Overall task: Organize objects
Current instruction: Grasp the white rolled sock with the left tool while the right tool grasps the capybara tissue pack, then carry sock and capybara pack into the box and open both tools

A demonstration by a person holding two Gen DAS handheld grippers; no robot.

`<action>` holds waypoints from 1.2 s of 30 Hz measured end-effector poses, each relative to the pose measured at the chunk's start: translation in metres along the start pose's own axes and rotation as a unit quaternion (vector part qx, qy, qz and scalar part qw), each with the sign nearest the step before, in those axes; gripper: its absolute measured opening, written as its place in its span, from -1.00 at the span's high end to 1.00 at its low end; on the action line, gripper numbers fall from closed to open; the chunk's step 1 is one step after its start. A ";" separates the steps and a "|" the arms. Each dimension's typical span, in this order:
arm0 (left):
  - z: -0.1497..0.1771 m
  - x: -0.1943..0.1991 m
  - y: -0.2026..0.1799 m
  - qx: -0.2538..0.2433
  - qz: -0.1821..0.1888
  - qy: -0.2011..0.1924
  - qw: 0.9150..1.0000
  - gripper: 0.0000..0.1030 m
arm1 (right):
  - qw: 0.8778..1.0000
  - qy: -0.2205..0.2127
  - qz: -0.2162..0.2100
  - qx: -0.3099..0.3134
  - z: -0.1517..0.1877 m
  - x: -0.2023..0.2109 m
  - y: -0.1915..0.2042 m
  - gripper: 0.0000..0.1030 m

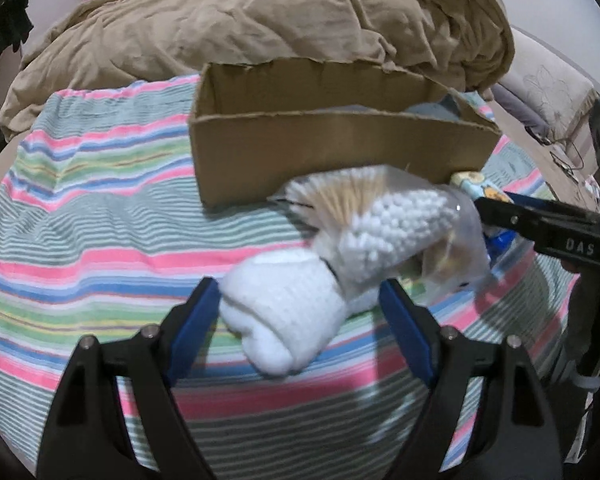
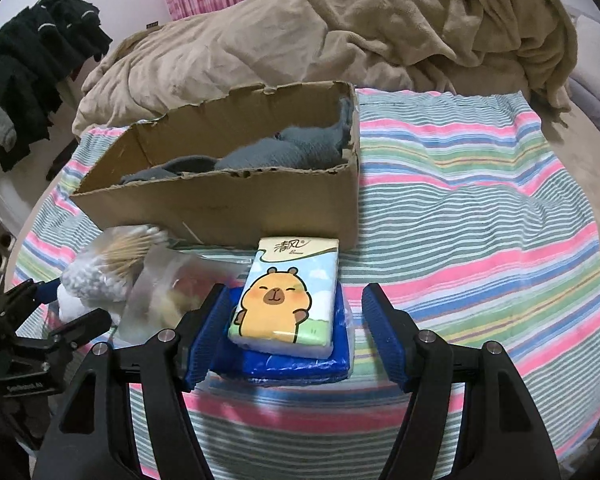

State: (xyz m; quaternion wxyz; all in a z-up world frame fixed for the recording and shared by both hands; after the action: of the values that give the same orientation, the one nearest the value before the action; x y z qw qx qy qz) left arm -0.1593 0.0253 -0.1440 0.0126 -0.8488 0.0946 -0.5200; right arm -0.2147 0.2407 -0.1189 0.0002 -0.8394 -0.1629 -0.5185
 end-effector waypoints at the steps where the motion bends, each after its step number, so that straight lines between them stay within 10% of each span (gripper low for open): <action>1: 0.001 0.000 0.000 -0.002 0.003 0.000 1.000 -0.42 | 1.000 0.002 0.000 0.001 0.000 -0.001 0.000 -0.31; 10: 0.008 0.018 -0.009 -0.007 0.035 -0.009 0.999 0.06 | 1.000 -0.009 -0.001 0.028 0.004 0.012 0.008 0.03; 36: 0.026 0.144 0.023 0.059 0.033 -0.104 0.992 0.07 | 0.995 -0.089 -0.021 0.048 0.010 0.112 0.034 0.04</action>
State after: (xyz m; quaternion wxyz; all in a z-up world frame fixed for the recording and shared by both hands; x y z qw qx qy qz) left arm -0.0760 -0.0243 -0.0319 0.0896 -0.8927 0.0895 -0.4325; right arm -0.1513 0.2405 -0.0201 0.0156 -0.8779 -0.2046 -0.4327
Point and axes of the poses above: each gripper's, at about its wrist camera, not at the fingertips, and x roughly against the way its jaws point, y to its left, z to its underside, the point moved 1 cm from there along -x, roughly the way its jaws point, and after that the axes turned 11 degrees about y, right-handed, at the moved point
